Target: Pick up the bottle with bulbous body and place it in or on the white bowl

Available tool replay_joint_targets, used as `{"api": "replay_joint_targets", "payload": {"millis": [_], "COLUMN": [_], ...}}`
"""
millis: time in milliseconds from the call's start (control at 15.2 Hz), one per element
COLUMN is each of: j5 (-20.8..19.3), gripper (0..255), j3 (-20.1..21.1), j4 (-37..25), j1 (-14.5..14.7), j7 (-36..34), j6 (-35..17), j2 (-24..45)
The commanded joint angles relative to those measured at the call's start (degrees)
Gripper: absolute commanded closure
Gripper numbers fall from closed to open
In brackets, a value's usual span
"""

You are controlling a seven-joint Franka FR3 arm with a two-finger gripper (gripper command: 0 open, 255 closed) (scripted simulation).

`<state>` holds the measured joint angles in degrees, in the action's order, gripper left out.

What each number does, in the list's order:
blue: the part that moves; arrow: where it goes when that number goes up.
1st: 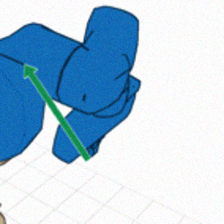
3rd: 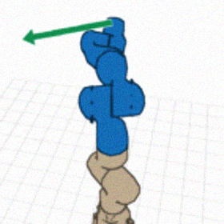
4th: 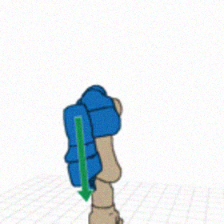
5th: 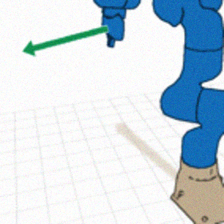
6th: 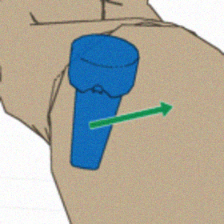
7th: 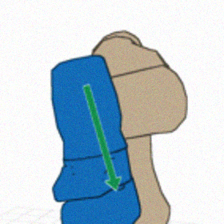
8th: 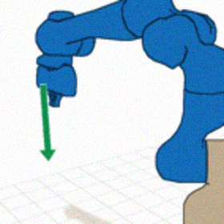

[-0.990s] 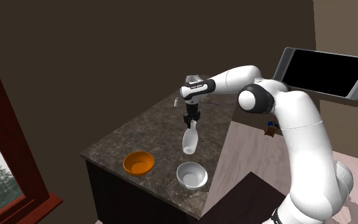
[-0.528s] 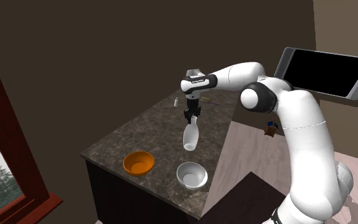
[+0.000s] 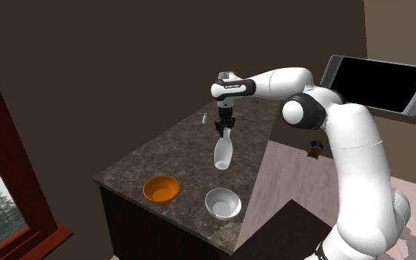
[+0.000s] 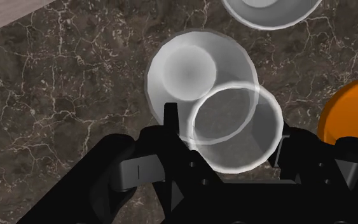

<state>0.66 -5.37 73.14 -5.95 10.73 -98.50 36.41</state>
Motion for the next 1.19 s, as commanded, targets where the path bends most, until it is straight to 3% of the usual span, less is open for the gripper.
{"api": "replay_joint_targets", "payload": {"millis": [0,528,1122], "j5": [-0.14,-1.12,-1.05], "gripper": [255,255,255], "j3": [0.04,1.07,3.87], "j4": [2.91,24.68,40.39], "j1": [0.54,4.55,8.29], "j7": [-0.49,-5.22,-11.69], "j6": [-0.16,-3.5,-1.72], "j2": [-2.74,-21.09,-38.52]}}
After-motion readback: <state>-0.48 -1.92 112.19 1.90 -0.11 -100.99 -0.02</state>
